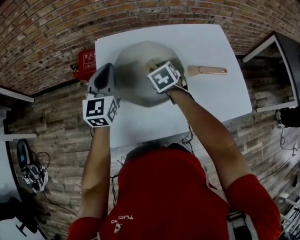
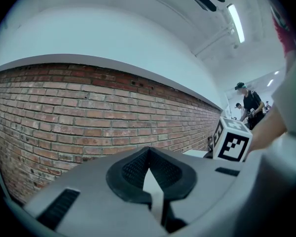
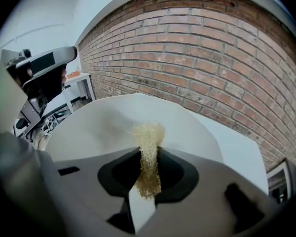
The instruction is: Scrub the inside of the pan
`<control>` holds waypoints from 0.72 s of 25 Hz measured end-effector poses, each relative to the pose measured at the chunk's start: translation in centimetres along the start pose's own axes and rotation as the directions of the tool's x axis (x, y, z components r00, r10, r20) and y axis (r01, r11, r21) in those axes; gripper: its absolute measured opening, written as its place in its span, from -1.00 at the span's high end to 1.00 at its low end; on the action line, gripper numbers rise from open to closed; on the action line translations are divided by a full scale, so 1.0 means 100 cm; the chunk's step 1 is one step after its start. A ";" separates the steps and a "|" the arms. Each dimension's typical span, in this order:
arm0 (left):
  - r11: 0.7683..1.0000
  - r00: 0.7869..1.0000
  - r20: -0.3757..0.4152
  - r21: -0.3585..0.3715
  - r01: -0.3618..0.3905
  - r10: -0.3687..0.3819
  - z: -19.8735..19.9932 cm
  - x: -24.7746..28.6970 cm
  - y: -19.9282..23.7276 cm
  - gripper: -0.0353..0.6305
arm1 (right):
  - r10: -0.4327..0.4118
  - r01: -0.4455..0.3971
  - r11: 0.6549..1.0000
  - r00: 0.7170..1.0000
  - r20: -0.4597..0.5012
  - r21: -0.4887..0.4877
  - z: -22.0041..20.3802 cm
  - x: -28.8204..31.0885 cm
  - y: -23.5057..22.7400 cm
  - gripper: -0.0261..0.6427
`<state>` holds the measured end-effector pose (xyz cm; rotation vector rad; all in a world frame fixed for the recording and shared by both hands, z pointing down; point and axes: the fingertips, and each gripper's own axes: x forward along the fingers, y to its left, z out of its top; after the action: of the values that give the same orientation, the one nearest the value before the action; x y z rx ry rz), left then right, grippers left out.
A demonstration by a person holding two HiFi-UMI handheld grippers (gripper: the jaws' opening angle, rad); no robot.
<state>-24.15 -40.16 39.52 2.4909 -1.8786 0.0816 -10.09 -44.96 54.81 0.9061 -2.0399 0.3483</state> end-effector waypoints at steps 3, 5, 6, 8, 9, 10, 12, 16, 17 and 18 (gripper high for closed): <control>1.000 1.000 0.005 -0.005 -0.003 0.003 0.001 -0.002 -0.003 0.85 | -0.025 0.025 0.999 1.000 0.001 -0.021 -0.005 -0.011 -0.012 0.66; 1.000 1.000 0.007 -0.010 -0.007 0.007 0.000 -0.003 -0.004 0.85 | -0.019 0.019 0.999 1.000 0.012 -0.033 -0.005 -0.016 -0.008 0.66; 1.000 1.000 0.007 -0.011 -0.010 0.010 -0.001 -0.004 -0.005 0.85 | -0.009 0.010 0.999 1.000 0.021 -0.040 -0.003 -0.018 -0.003 0.66; 1.000 1.000 0.007 -0.014 -0.015 0.015 -0.001 -0.005 -0.005 0.85 | 0.018 -0.016 0.998 0.999 0.041 -0.060 0.003 -0.022 0.013 0.66; 1.000 1.000 0.007 -0.015 -0.017 0.018 -0.001 -0.006 -0.005 0.85 | 0.035 -0.032 0.997 0.998 0.052 -0.073 0.008 -0.023 0.023 0.66; 1.000 1.000 0.007 -0.016 -0.020 0.020 -0.001 -0.007 -0.005 0.85 | 0.053 -0.048 0.995 0.997 0.060 -0.087 0.012 -0.024 0.034 0.66; 1.000 1.000 0.008 -0.017 -0.026 0.026 0.000 -0.008 -0.005 0.85 | 0.089 -0.081 0.990 0.994 0.070 -0.116 0.021 -0.025 0.054 0.66; 0.999 0.999 0.011 -0.017 -0.036 0.036 0.001 -0.009 -0.005 0.85 | 0.144 -0.131 0.976 0.988 0.064 -0.172 0.025 -0.024 0.086 0.66; 0.999 0.999 0.011 -0.017 -0.039 0.039 0.002 -0.010 -0.005 0.85 | 0.151 -0.138 0.974 0.987 0.059 -0.182 0.024 -0.023 0.091 0.66; 0.999 0.999 0.012 -0.016 -0.040 0.041 0.002 -0.010 -0.005 0.85 | 0.154 -0.141 0.971 0.987 0.053 -0.191 0.021 -0.023 0.093 0.66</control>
<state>-23.98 -39.07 39.32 2.4496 -1.9272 0.0525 -17.10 -38.54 52.48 0.6616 -2.1674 0.2034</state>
